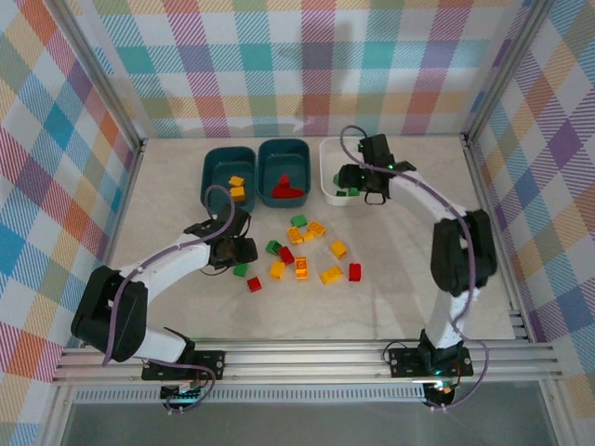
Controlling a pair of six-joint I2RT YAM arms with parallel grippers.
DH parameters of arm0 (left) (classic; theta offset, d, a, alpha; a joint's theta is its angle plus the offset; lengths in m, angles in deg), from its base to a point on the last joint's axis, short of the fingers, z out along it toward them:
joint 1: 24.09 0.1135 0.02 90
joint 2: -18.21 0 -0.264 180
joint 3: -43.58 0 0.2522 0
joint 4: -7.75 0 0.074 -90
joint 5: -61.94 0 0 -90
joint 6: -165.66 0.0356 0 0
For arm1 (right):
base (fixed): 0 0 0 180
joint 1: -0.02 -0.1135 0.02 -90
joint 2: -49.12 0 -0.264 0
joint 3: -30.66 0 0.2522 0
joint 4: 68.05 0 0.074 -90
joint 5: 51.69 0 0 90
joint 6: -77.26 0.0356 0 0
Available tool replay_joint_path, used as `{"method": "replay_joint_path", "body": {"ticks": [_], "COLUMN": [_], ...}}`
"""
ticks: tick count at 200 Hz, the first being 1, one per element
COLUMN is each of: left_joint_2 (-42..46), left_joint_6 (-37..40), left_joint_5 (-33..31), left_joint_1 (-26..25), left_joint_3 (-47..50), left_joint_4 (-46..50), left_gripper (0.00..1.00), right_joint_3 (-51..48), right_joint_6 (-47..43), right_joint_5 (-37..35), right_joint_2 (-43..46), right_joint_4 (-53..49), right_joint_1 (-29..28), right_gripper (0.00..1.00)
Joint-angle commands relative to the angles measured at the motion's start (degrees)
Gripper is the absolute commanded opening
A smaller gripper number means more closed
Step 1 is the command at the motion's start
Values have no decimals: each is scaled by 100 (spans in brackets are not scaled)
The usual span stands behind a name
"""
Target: Sort the legos into containers by color
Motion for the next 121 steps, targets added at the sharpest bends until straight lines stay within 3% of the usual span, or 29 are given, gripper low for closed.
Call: {"method": "replay_joint_path", "body": {"ticks": [1,69,100,121], "left_joint_2": [-85,-653,-805,-918], "left_joint_6": [92,170,169,201], "left_joint_5": [-52,53,13,44], "left_joint_1": [-6,-52,-52,-53], "left_joint_3": [101,299,324,257], "left_joint_4": [69,-304,-395,-422], "left_gripper": [67,58,50,36], "right_joint_3": [-717,-2831,-3306,-3458], "right_joint_6": [342,843,868,897], "right_joint_5": [214,411,434,347], "right_joint_2": [740,2498,2899,3051], "right_joint_4": [465,889,851,798], "right_joint_1": [-32,-179,-179,-183], "right_gripper": [69,69,69,69]}}
